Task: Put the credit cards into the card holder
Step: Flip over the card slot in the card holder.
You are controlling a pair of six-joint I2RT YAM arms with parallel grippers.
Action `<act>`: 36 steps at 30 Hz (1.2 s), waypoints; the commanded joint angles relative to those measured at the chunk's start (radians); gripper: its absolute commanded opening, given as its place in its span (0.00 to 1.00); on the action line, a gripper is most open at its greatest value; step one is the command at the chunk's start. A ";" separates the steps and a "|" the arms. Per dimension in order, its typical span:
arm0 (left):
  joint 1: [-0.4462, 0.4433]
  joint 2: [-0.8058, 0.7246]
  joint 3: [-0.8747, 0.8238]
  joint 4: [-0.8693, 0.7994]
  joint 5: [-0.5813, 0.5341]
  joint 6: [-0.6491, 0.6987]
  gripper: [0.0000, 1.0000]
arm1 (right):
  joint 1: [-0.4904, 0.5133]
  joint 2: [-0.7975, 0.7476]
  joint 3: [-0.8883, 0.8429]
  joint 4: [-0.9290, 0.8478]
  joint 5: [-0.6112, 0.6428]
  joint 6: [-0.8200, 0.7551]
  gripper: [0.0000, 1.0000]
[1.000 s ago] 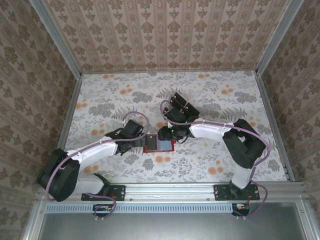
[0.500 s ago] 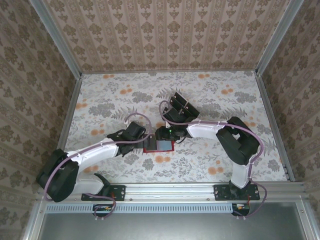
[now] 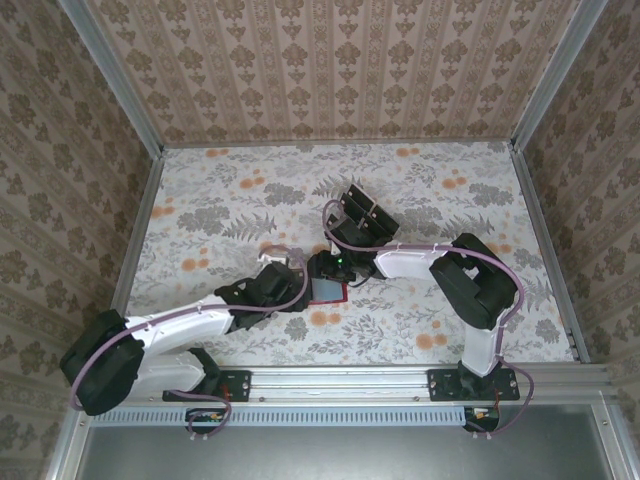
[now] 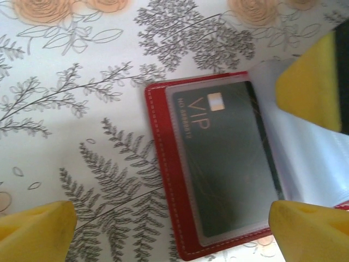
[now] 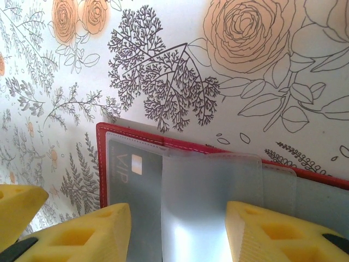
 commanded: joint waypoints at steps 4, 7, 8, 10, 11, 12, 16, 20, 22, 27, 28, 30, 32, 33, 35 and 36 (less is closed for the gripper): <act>-0.039 0.028 0.004 0.115 -0.018 0.000 1.00 | -0.001 0.019 -0.033 0.004 -0.014 0.049 0.51; -0.048 0.063 0.022 0.140 -0.019 0.012 1.00 | -0.001 0.022 -0.035 0.007 -0.014 0.056 0.51; -0.051 0.072 0.026 0.145 -0.018 0.014 1.00 | 0.000 0.022 -0.035 0.008 -0.014 0.058 0.51; -0.057 0.097 0.038 0.155 -0.020 0.018 1.00 | 0.000 0.023 -0.035 0.008 -0.016 0.062 0.51; -0.060 0.109 0.043 0.160 -0.023 0.020 1.00 | 0.000 0.023 -0.035 0.008 -0.016 0.063 0.51; -0.063 0.121 0.046 0.167 -0.024 0.020 1.00 | -0.001 0.024 -0.035 0.009 -0.017 0.064 0.51; -0.069 0.165 0.061 0.185 -0.037 0.023 1.00 | 0.000 0.022 -0.036 0.011 -0.019 0.066 0.51; -0.072 0.207 0.085 0.153 -0.074 0.019 1.00 | -0.001 0.015 -0.037 0.009 -0.022 0.066 0.51; -0.073 0.229 0.095 0.118 -0.097 0.012 1.00 | -0.004 0.006 -0.038 0.007 -0.023 0.065 0.51; -0.072 0.261 0.077 0.069 -0.121 -0.032 1.00 | -0.016 -0.053 -0.057 0.010 -0.016 0.059 0.53; -0.073 0.263 0.068 0.065 -0.123 -0.041 1.00 | -0.018 -0.072 -0.065 0.009 -0.007 0.057 0.53; -0.072 0.263 0.055 0.054 -0.131 -0.058 1.00 | -0.021 -0.107 -0.083 0.004 0.015 0.056 0.54; -0.073 0.257 0.040 0.055 -0.135 -0.075 1.00 | -0.023 -0.140 -0.102 0.000 0.042 0.056 0.54; -0.073 0.254 0.033 0.056 -0.136 -0.080 1.00 | -0.023 -0.153 -0.110 -0.002 0.051 0.055 0.54; -0.072 0.246 0.022 0.059 -0.137 -0.091 1.00 | -0.024 -0.173 -0.124 -0.003 0.063 0.056 0.54; -0.072 0.242 0.016 0.063 -0.137 -0.095 1.00 | -0.024 -0.178 -0.128 -0.004 0.064 0.056 0.54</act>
